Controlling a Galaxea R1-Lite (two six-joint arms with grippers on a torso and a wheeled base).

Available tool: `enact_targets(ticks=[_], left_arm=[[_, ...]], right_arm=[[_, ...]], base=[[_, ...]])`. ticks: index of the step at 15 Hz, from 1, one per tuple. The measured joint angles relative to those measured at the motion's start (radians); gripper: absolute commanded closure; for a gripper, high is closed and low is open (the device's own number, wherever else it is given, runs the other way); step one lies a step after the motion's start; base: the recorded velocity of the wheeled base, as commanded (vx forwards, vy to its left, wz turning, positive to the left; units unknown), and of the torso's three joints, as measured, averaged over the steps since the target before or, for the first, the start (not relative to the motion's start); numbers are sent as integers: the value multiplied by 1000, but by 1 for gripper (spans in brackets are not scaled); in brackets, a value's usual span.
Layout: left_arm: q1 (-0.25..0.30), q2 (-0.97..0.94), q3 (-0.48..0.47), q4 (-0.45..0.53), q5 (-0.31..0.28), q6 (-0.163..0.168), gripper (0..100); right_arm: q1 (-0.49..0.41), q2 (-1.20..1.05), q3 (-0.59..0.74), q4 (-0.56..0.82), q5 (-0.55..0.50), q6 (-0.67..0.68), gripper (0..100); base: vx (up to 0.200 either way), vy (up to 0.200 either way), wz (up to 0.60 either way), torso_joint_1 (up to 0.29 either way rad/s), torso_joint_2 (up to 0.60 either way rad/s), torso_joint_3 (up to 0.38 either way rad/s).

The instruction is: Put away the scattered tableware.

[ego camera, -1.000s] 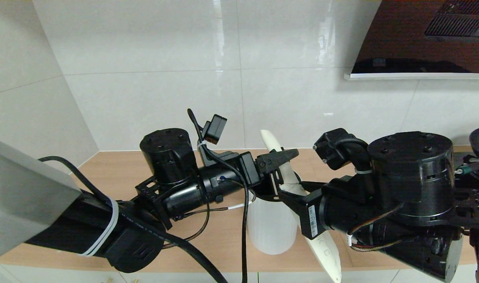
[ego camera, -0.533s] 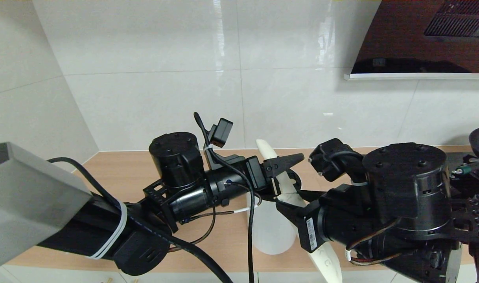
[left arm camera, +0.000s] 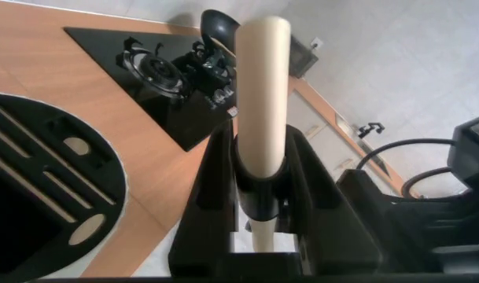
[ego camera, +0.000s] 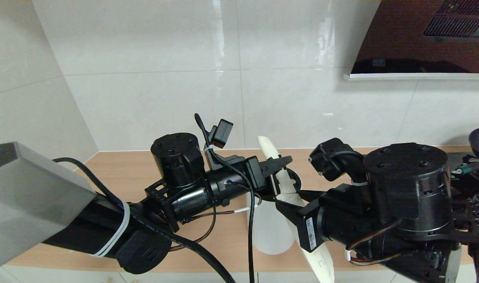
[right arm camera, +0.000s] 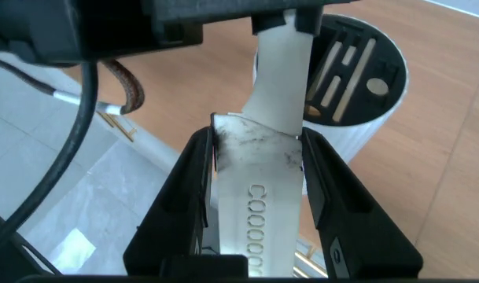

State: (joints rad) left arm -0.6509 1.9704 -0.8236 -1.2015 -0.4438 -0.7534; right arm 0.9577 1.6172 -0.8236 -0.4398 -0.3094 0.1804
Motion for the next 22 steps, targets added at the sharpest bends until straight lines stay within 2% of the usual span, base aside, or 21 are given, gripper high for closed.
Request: enact_targets(ticks=[4, 5, 11, 13, 14, 15, 16, 18, 19, 20, 21, 22], left_arm=[[-1, -1, -1, -2, 2, 1, 100], [-1, -1, -3, -2, 2, 1, 100], [7, -54, -5, 2, 12, 1, 100], [41, -110, -5, 1, 13, 6, 100], [73, -139, -5, 1, 13, 26, 100], [102, -163, -12, 1, 13, 59, 100], [128, -182, -14, 1, 14, 127, 100], [159, -214, -10, 0, 13, 286, 100], [164, -223, -3, 1, 13, 338, 100], [168, -234, 6, -6, 9, 415, 100], [170, -239, 11, -40, 6, 460, 100], [171, -237, 13, -72, 2, 483, 100]], right_arm=[[-1, 0, 0, -4, -1, 2, 100], [-1, 0, 0, -13, -2, 2, 0], [-4, -29, 6, -28, -1, 1, 0], [-14, -60, 10, -28, -1, -1, 0], [-25, -81, 13, -25, 0, -6, 0], [-39, -100, 15, -24, 1, -17, 0], [-55, -118, 17, -22, 3, -33, 0], [-76, -145, 22, -20, 4, -42, 0], [-79, -151, 24, -20, 4, -43, 0], [-81, -155, 27, -19, 4, -52, 0], [-82, -157, 32, -19, 4, -61, 0], [-82, -158, 34, -19, 4, -62, 0]], base=[[0, 0, 0, 0, 0, 0], [0, 0, 0, 0, 0, 0], [0, 0, 0, 0, 0, 0], [0, 0, 0, 0, 0, 0], [0, 0, 0, 0, 0, 0], [0, 0, 0, 0, 0, 0], [0, 0, 0, 0, 0, 0], [0, 0, 0, 0, 0, 0], [0, 0, 0, 0, 0, 0], [0, 0, 0, 0, 0, 0], [0, 0, 0, 0, 0, 0], [0, 0, 0, 0, 0, 0]])
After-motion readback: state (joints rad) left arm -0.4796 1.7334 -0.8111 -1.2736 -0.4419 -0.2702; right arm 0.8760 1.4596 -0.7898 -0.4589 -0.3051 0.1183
